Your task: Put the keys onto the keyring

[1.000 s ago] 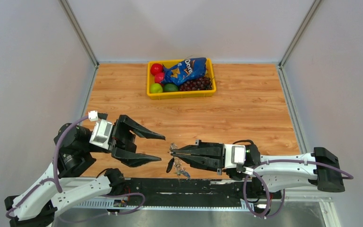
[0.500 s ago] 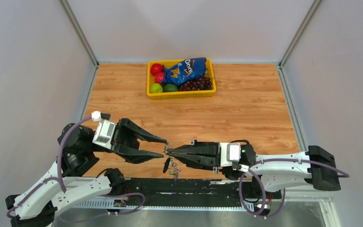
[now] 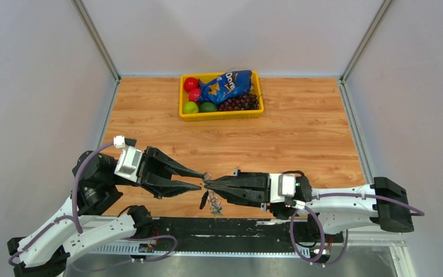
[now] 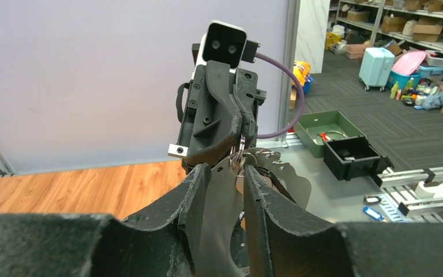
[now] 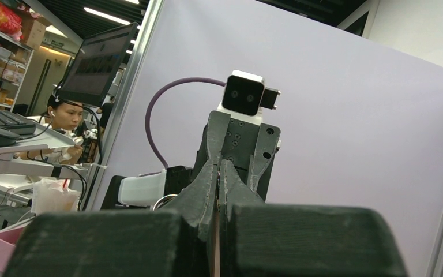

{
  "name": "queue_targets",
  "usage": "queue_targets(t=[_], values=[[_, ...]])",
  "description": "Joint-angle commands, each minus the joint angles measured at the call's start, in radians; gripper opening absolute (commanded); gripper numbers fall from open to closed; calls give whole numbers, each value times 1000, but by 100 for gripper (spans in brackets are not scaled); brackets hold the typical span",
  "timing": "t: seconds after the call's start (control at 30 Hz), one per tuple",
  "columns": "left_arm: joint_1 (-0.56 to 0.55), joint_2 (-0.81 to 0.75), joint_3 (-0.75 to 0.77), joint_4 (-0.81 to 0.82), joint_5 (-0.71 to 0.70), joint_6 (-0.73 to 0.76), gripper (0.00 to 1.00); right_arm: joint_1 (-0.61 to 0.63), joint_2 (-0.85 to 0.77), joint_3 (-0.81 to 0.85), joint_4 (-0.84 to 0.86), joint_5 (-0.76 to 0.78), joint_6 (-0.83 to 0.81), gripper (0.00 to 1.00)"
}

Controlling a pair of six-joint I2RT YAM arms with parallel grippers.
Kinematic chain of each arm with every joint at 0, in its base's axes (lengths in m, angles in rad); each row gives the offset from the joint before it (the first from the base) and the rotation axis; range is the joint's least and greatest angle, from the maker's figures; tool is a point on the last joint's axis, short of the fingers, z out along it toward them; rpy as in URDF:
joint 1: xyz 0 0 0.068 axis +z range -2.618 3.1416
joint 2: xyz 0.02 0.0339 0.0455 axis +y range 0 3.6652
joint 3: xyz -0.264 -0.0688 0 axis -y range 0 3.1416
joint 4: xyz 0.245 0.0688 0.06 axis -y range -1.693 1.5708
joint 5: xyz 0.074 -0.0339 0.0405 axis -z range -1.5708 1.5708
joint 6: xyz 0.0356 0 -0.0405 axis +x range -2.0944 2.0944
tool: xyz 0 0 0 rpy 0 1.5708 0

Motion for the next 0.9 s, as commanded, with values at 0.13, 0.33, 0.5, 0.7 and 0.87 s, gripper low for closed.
queue_targets(t=[0.13,0.33,0.5,0.7,0.87], values=[[2,4,-1,62,29,-22,34,2,6,48,78,23,18,0],[3,5,-5,71,30,-27,32,2,14,57,84,30,20,0],[4,8,-9,72,32,-25,30,2,24,62,98,30,23,0],[3,3,-12,69,24,-20,30,2,33,69,98,25,23,0],[3,2,-13,72,26,-20,28,2,36,75,101,24,23,0]])
